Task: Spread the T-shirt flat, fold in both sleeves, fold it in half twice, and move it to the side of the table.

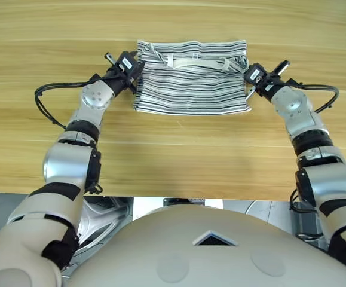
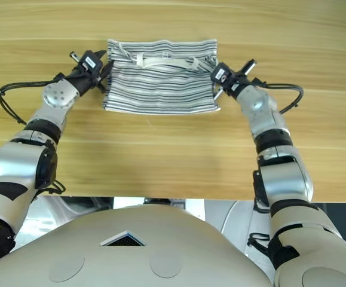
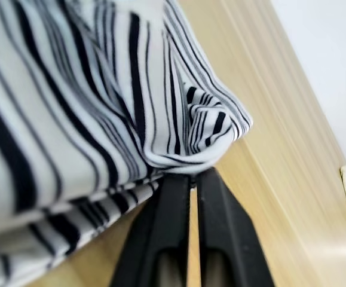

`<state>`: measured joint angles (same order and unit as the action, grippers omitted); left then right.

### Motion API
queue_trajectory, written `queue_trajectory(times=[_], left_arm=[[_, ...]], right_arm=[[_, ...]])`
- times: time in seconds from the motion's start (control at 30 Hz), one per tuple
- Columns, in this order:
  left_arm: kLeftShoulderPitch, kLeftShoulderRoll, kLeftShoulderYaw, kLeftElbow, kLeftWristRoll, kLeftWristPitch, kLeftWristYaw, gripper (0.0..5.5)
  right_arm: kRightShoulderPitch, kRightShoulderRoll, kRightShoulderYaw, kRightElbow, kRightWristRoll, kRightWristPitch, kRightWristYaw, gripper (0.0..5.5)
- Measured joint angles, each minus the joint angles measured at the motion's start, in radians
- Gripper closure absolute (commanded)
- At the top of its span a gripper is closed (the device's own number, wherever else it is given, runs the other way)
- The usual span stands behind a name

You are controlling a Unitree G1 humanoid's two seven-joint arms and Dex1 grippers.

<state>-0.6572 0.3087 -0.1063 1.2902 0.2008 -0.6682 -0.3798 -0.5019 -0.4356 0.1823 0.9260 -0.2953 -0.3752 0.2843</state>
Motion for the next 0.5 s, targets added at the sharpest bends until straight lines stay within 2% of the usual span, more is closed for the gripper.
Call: queue_trajectory(times=[0.13,0.23,0.4,0.43,0.5], left_arm=[[0.0,-0.017,0.052,0.003,-0.049,0.02,-0.024,2.85],[0.0,-0.018,0.077,0.007,-0.05,0.044,0.019,2.27],[0.0,-0.022,0.101,0.012,-0.051,0.084,0.077,1.54],[0.0,-0.026,0.12,0.013,-0.068,0.09,0.08,1.45],[-0.006,-0.035,0.229,0.014,-0.195,0.127,0.027,1.45]], right_arm=[[-0.008,0.022,-0.077,-0.016,0.112,-0.002,0.027,4.05],[-0.01,0.033,-0.117,-0.024,0.188,0.003,0.09,3.42],[-0.044,0.062,-0.136,0.042,0.207,0.031,0.096,2.65],[-0.05,0.072,-0.135,0.056,0.206,0.031,0.092,2.48],[-0.051,0.075,-0.139,0.056,0.216,0.006,0.1,2.06]])
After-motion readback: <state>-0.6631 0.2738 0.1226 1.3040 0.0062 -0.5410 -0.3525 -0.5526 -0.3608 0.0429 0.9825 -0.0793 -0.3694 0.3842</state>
